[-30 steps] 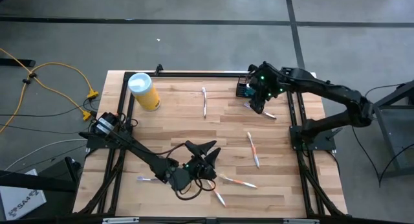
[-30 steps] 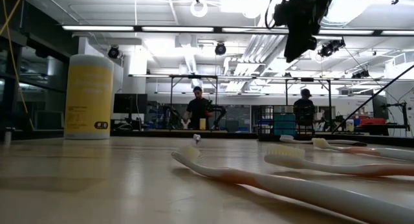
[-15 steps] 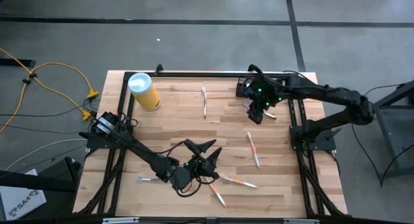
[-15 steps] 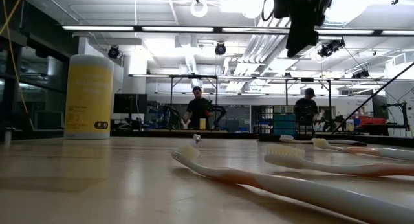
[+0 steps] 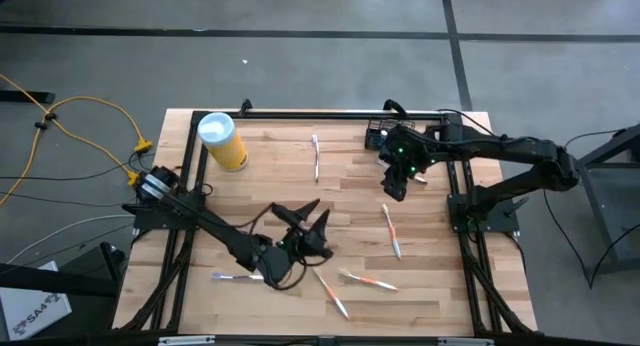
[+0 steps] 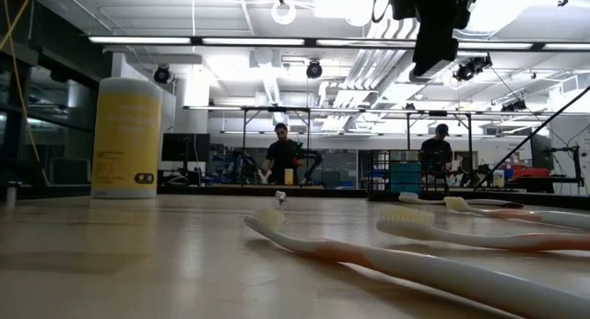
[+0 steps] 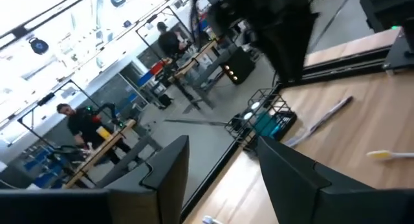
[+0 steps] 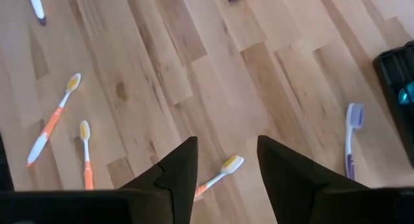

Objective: Pick & Place toothbrushing station
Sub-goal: Put the top orange toothbrush into the black wire organizer

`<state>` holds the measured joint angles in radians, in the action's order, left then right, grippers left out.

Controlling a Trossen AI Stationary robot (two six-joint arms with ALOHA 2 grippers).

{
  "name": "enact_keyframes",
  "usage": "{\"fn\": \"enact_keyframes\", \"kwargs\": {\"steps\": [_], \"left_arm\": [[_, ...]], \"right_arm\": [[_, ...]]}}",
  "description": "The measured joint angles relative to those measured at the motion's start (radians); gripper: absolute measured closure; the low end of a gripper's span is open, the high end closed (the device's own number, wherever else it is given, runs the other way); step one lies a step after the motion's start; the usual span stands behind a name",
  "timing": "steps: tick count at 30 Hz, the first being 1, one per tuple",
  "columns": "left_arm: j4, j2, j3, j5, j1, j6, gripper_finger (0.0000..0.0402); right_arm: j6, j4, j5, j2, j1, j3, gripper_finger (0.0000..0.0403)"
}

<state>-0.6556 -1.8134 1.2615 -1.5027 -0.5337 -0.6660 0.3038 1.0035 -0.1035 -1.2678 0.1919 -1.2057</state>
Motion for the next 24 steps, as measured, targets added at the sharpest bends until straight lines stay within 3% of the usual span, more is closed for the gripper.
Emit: {"fn": "enact_keyframes", "kwargs": {"steps": [7,16,19,24], "left_arm": [[0.003,0.193,-0.260,0.124,0.041,0.180,0.0253],[0.005,0.461,-0.592,0.477,0.089,0.517,0.0260],[0.004,0.479,-0.640,0.488,0.101,0.553,0.0260],[0.005,0.471,-0.705,0.398,0.091,0.568,0.0260]], "right_arm": [[0.051,0.038,0.028,0.000,-0.068,0.000,0.0251],[0.124,0.012,0.081,0.000,-0.178,0.000,0.0251],[0.141,-0.020,0.098,0.000,-0.217,0.000,0.0251],[0.163,-0.070,0.134,0.000,-0.281,0.000,0.0251]]}}
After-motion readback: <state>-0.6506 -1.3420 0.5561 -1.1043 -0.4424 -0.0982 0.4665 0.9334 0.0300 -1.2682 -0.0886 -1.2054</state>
